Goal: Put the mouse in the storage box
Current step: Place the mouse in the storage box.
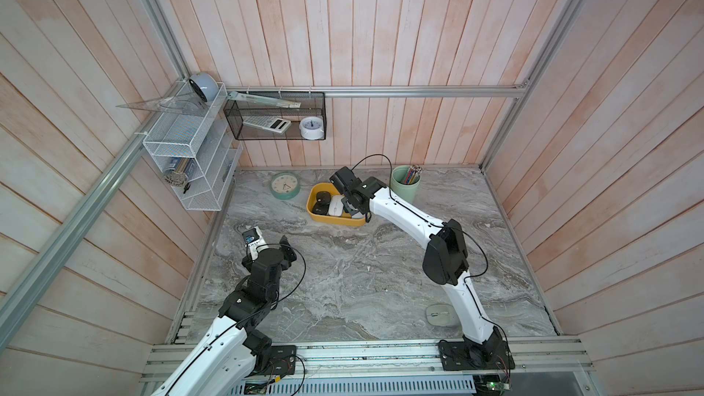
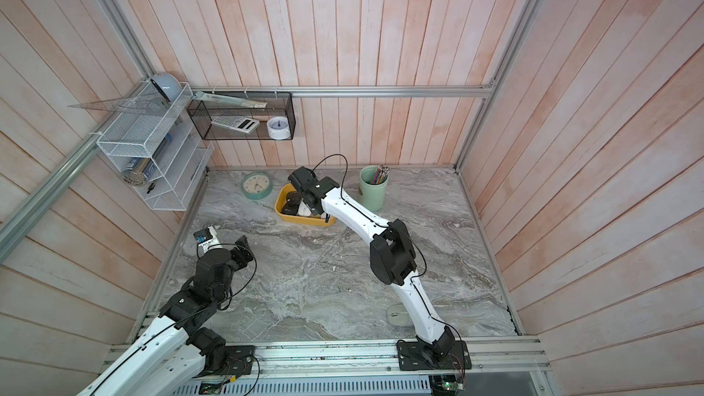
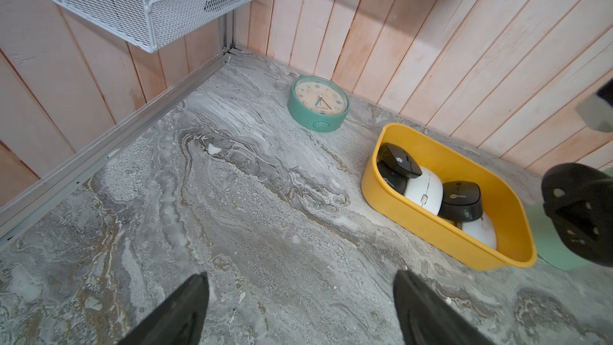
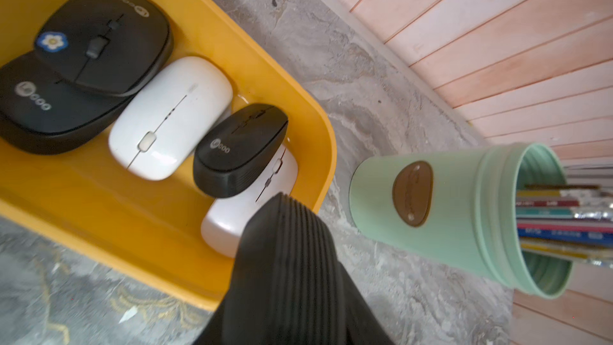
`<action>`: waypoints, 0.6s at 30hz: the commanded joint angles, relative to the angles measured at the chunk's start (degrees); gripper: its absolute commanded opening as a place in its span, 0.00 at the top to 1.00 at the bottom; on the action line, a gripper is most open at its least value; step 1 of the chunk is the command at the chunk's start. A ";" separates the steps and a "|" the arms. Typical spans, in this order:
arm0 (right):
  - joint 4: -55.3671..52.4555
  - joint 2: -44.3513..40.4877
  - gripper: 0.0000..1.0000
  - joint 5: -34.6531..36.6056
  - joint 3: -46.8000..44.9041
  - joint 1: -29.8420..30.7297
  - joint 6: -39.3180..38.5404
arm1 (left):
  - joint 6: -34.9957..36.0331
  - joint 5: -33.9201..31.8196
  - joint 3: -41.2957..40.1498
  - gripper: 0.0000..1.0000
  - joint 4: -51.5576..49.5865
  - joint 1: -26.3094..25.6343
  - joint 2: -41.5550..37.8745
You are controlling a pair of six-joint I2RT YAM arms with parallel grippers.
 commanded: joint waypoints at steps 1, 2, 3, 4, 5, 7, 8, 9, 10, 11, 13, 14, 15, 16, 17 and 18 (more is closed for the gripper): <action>-2.77 4.90 0.71 5.39 6.70 -0.03 -6.36 | -0.56 -1.40 -0.45 0.08 -0.71 0.25 0.00; -2.77 6.30 0.71 5.77 8.35 -0.13 -7.04 | -0.50 -1.49 -0.45 0.08 -0.75 0.20 -0.01; -2.66 7.70 0.71 6.02 10.14 -0.30 -7.86 | -0.47 -1.57 -0.45 0.08 -0.72 0.19 -0.01; -2.38 9.11 0.71 6.28 11.73 -0.46 -8.51 | -0.48 -1.57 -0.45 0.08 -0.71 0.18 -0.02; -1.92 10.11 0.71 6.63 12.61 -0.53 -9.13 | -0.47 -1.57 -0.45 0.08 -0.72 0.25 0.07; 0.17 11.92 0.71 7.96 13.22 -0.57 -11.09 | -0.46 -1.66 -0.40 0.07 -0.62 0.19 0.33; 0.51 12.65 0.71 8.10 13.61 -0.53 -11.63 | -0.43 -1.66 -0.36 0.07 -0.62 0.19 0.42; 0.80 13.47 0.70 8.44 14.14 -0.58 -12.04 | -0.38 -1.75 -0.36 0.07 -0.57 0.21 0.59; 0.91 14.36 0.70 8.93 14.70 -0.58 -12.48 | -0.39 -1.75 -0.34 0.07 -0.46 0.18 0.76; 1.00 15.08 0.70 9.46 15.18 -0.62 -12.74 | -0.44 -1.75 -0.29 0.07 -0.40 0.18 0.94; 1.10 16.23 0.70 10.74 16.08 -0.58 -13.73 | -0.40 -1.75 -0.27 0.07 -0.22 0.25 1.32; 1.10 17.16 0.70 11.00 16.38 -0.58 -13.87 | -0.41 -1.67 -0.21 0.07 -0.06 0.19 1.57; 1.14 18.53 0.69 11.19 16.66 -0.52 -14.09 | -0.42 -1.59 -0.29 0.07 0.11 0.24 1.78; 1.27 18.98 0.68 11.06 16.68 -0.58 -14.20 | -0.38 -1.58 -0.35 0.07 0.24 0.18 2.01; 1.38 19.39 0.67 11.08 16.68 -0.49 -14.31 | -0.45 -1.57 -0.28 0.07 0.38 0.19 2.16; 1.36 19.78 0.64 11.12 16.68 -0.39 -14.43 | -0.31 -1.57 -0.26 0.07 0.43 0.19 2.43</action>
